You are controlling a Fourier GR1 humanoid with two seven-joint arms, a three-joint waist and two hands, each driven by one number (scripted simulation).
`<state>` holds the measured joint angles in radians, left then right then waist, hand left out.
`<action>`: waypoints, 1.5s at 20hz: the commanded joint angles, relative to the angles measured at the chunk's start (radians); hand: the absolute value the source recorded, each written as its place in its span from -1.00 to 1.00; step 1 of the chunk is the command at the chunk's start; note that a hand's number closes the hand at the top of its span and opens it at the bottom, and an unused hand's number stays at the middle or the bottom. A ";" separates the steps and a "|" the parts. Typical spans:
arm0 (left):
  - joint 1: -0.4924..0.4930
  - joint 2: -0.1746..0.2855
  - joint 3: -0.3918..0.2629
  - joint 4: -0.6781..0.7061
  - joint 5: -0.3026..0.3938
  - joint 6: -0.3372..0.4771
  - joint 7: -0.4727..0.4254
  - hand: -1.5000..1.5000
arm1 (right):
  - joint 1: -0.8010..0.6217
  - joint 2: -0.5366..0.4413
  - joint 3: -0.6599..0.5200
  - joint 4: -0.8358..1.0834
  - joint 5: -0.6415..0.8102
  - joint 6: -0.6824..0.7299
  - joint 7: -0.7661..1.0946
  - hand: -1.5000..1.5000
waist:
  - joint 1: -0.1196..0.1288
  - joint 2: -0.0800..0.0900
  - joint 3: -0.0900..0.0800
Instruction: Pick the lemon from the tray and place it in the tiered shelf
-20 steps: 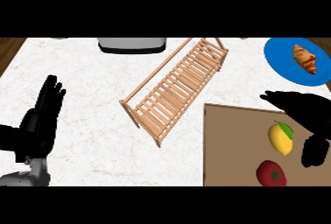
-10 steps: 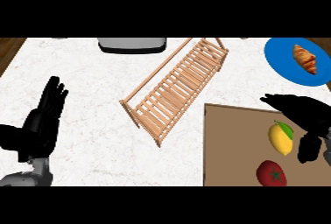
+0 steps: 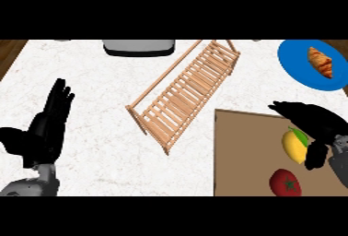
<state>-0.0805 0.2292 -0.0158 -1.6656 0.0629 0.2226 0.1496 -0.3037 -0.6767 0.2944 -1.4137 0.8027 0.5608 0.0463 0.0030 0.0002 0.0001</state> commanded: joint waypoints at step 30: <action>0.038 -0.041 0.050 -0.042 -0.041 -0.056 0.000 0.00 | 0.237 0.249 0.182 -0.230 0.209 -0.217 -0.362 1.00 | -0.014 -0.006 0.000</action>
<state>-0.0676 0.1966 0.0481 -1.6844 0.0321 0.1660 0.1570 -0.1469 -0.4837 0.4524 -1.5671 1.0965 0.3254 -0.2757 -0.0114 -0.0144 -0.0193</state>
